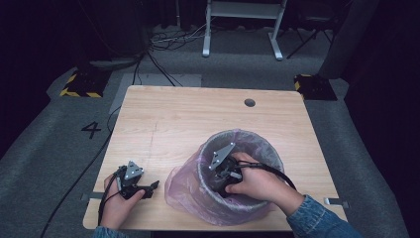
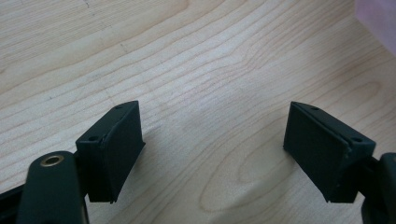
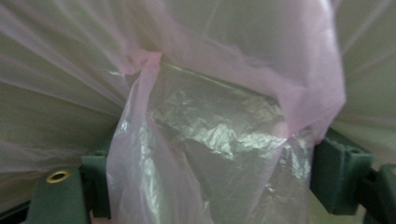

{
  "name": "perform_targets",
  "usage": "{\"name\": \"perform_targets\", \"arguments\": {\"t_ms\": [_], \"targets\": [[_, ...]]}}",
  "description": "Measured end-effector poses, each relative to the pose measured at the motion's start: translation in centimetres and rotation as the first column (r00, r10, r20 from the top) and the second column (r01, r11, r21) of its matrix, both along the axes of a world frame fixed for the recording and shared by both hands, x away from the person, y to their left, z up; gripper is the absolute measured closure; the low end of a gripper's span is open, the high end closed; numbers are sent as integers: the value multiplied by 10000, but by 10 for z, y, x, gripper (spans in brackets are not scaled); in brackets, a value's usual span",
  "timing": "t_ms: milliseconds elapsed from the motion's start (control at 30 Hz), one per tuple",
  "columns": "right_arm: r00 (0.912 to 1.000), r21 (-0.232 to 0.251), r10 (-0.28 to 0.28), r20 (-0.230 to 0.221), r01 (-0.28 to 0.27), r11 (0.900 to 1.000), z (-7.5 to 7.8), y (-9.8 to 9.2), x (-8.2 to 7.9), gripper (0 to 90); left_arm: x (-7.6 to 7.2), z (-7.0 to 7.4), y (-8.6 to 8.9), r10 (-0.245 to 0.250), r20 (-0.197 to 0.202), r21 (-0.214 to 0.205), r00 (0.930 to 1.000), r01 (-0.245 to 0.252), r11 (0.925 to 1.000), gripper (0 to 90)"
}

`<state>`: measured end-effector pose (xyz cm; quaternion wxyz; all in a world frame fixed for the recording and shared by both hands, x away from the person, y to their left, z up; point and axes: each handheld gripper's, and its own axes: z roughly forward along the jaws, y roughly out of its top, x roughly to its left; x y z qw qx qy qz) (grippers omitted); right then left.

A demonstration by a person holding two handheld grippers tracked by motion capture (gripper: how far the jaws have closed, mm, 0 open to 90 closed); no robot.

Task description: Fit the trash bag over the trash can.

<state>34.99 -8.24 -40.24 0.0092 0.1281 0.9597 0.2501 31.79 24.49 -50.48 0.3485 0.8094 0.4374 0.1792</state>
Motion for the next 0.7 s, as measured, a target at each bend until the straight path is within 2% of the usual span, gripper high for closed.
{"name": "perform_targets", "arguments": {"t_ms": [33, 133, 267, 367, 433, 533, 633, 700], "targets": [[9999, -35, 0, -117, 0, 10000, 0, 0, -1, 204, 0, 0, 0, -4, -5, 0, 10000, 4, 10000, 195], [9999, 134, 86, -58, -85, 9999, 5, -1, -2, 244, 0, 0, 0, -2, -8, -3, 10000, 2, 10000, 195], [10000, 1110, -86, -22, 88, 9938, 24, -7, -1, 248, 0, 0, 0, 0, -3, -5, 10000, 0, 10000, 195], [9995, 1860, -299, 132, 269, 9822, 43, -15, -1, 256, 0, 0, 0, -1, -7, -7, 10000, 1, 10000, 195], [9986, 2396, -476, 236, 406, 9700, 56, -22, -1, 260, 0, 0, 0, 7, -8, -21, 10000, -7, 10000, 195], [9946, 3176, -927, 460, 734, 9454, 73, -30, -1, 269, 0, 0, 0, -4, -11, -7, 10000, 4, 10000, 195], [9835, 3689, -1557, 925, 1114, 9228, 86, -37, 0, 270, 0, 0, 0, -1, -10, -6, 10000, 1, 10000, 195], [9718, 3994, -2111, 1047, 1533, 9039, 91, -42, 2, 270, 0, 0, 0, -3, -10, -4, 10000, 3, 10000, 195]]}}
